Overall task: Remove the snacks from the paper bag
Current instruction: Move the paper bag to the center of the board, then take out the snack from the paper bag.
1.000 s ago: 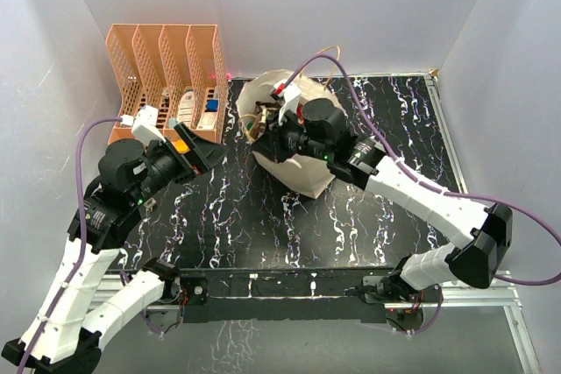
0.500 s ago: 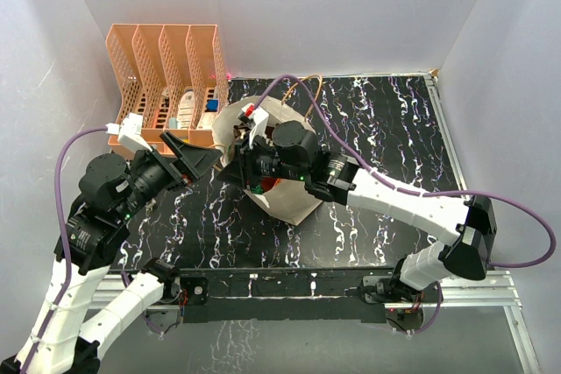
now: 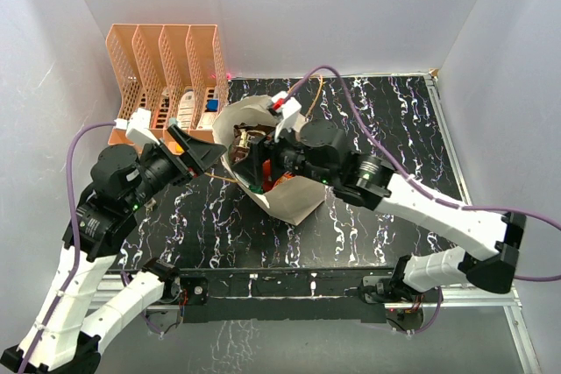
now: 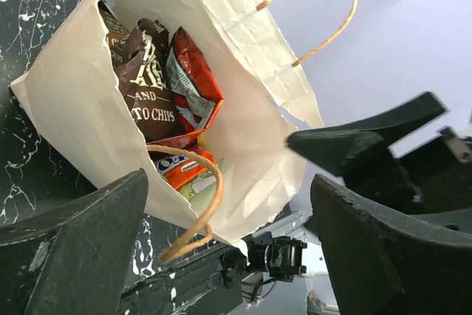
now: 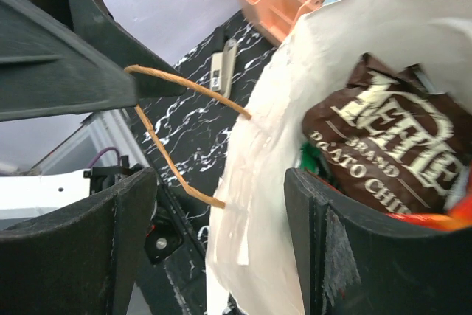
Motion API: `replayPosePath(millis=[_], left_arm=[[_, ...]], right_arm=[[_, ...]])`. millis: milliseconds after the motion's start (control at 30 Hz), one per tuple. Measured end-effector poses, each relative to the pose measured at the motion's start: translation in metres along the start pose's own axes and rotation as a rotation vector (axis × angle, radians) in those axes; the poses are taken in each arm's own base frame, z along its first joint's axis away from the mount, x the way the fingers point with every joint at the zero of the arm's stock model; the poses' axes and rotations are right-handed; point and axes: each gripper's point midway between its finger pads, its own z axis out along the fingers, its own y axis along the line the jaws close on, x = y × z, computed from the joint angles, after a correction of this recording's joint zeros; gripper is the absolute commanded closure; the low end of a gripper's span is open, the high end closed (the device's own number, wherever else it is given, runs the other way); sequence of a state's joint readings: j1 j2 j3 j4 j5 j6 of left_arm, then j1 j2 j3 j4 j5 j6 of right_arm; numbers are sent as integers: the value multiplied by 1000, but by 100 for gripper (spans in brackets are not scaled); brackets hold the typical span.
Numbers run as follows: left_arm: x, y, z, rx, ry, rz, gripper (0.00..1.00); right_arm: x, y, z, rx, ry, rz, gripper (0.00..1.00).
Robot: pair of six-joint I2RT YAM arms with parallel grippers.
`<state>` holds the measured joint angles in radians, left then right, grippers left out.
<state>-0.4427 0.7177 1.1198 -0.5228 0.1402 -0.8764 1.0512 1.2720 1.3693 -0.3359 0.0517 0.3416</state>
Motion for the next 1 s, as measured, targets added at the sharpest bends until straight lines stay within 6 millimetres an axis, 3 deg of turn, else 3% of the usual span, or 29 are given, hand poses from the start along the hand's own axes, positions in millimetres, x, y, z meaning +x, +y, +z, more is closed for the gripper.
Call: replayPosePath(millis=[133, 233, 433, 567, 767, 1000], left_arm=[[3, 5, 5, -20, 14, -12, 35], [3, 6, 6, -26, 10, -21, 54], [5, 12, 4, -40, 4, -38, 80], [7, 13, 1, -38, 0, -50, 93], [6, 8, -3, -16, -7, -55, 100], [9, 4, -3, 11, 9, -62, 100]], right_arm=[[-17, -12, -15, 77, -46, -25, 27], [-21, -24, -10, 157, -40, -31, 28], [-21, -53, 27, 366, 16, -28, 32], [-6, -68, 56, 459, 76, -29, 34], [22, -91, 86, 593, 146, -30, 36], [51, -115, 113, 728, 179, -35, 36]])
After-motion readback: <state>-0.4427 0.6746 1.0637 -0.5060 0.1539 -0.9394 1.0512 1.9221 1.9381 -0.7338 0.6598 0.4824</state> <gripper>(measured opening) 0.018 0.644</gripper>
